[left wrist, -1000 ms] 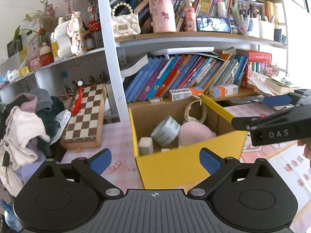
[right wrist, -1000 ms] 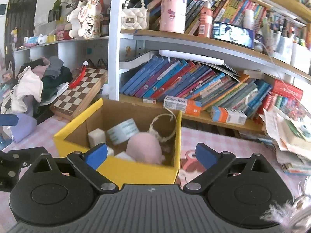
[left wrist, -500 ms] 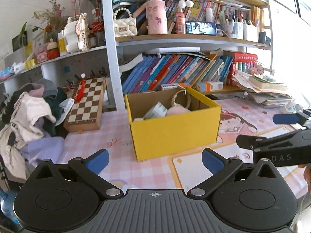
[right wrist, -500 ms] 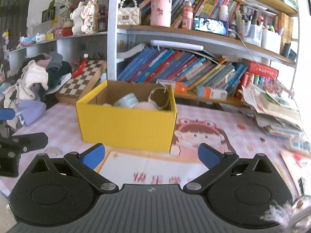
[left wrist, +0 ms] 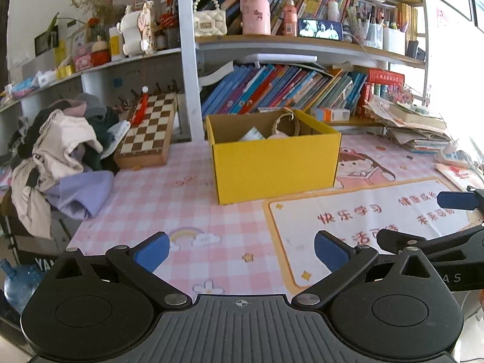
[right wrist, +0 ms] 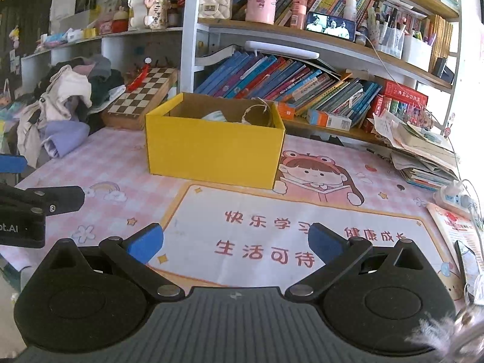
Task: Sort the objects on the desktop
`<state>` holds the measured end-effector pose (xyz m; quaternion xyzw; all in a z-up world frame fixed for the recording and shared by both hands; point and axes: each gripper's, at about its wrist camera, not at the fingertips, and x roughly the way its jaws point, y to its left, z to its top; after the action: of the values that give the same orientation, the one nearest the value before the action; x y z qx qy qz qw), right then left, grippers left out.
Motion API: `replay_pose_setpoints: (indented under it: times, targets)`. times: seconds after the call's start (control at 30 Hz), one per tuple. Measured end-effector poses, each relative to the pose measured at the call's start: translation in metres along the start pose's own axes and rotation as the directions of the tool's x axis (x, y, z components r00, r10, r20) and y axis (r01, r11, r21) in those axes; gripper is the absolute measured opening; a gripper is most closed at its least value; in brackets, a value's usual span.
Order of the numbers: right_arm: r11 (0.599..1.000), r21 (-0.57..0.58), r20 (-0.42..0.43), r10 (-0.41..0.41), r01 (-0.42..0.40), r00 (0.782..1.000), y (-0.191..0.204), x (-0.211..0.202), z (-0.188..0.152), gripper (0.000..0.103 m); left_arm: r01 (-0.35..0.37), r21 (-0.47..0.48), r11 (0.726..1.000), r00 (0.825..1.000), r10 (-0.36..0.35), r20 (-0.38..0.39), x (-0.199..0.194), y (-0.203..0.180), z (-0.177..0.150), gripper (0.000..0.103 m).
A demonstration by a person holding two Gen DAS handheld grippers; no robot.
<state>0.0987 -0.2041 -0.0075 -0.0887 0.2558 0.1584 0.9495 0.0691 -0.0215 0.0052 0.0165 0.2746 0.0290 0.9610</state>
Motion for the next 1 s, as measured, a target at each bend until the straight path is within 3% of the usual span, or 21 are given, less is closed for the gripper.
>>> replay_pose_setpoints:
  times: [1.0]
  targets:
    - [1.0,-0.002,-0.094,0.019,-0.019,0.995,0.008,-0.014,-0.028,0.103,0.033,0.005,0.999,0.996,-0.032,-0.086,-0.016,-0.009,-0.029,0.103]
